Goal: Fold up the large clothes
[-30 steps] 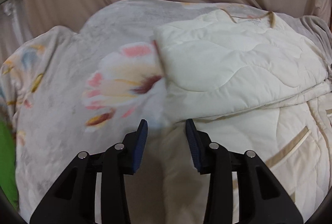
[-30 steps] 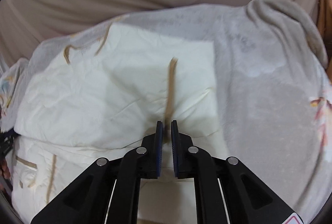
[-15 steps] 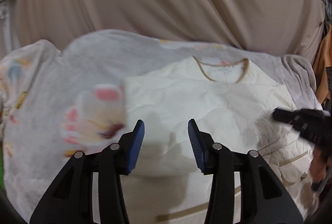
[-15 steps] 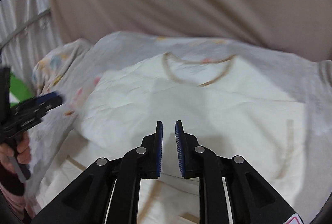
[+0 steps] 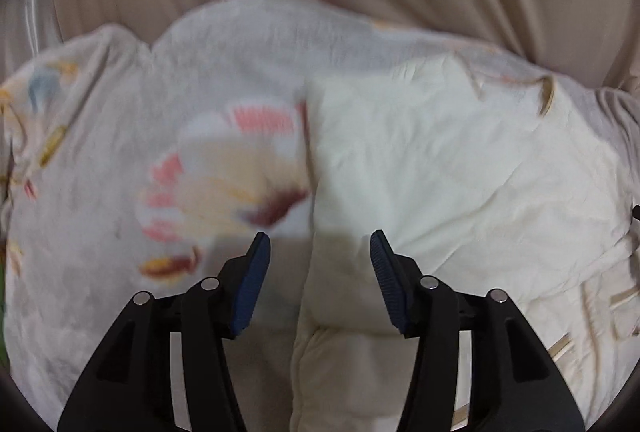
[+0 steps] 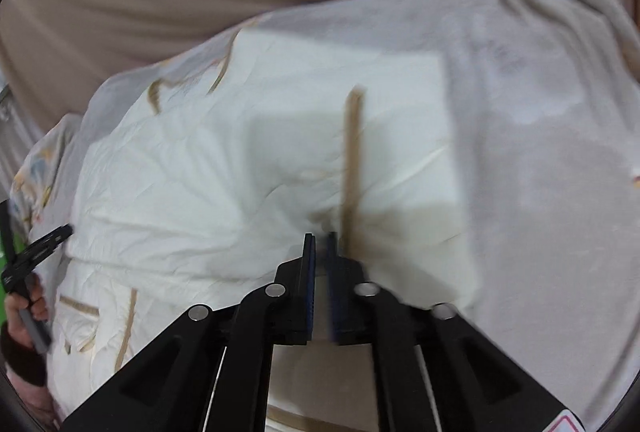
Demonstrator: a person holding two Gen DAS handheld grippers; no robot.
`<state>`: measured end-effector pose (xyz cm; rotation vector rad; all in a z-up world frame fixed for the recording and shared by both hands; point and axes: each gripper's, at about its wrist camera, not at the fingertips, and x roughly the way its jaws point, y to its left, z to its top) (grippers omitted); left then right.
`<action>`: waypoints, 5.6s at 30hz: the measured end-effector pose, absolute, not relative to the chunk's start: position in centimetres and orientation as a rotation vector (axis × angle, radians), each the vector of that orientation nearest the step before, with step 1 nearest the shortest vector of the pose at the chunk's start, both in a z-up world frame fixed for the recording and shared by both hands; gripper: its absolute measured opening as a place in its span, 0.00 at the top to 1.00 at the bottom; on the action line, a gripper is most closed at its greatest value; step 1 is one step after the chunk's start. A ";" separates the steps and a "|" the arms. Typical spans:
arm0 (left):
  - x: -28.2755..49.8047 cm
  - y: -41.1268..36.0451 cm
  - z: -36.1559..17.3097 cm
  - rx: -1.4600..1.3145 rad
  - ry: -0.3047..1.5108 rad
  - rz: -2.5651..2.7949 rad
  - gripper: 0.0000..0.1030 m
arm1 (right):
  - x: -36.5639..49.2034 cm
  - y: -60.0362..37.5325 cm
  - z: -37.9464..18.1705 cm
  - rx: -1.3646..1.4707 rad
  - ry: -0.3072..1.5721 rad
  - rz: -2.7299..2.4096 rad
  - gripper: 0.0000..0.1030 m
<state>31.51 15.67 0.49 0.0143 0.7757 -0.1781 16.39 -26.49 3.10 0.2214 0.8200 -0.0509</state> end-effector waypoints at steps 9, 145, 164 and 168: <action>39.6 8.8 3.8 -0.056 0.754 -0.250 0.37 | 25.5 -27.8 3.1 0.420 0.834 -0.019 0.47; 30.9 7.6 -2.5 0.205 0.759 -0.100 0.09 | 19.7 -11.5 1.7 0.044 0.838 0.153 0.94; 19.3 19.9 -3.0 -0.107 0.957 -0.248 0.07 | -2.7 -29.7 1.0 0.444 0.835 -0.094 0.48; 14.2 23.0 -4.6 -0.258 1.048 -0.333 0.06 | -8.4 -29.1 -0.9 0.535 0.859 -0.016 0.42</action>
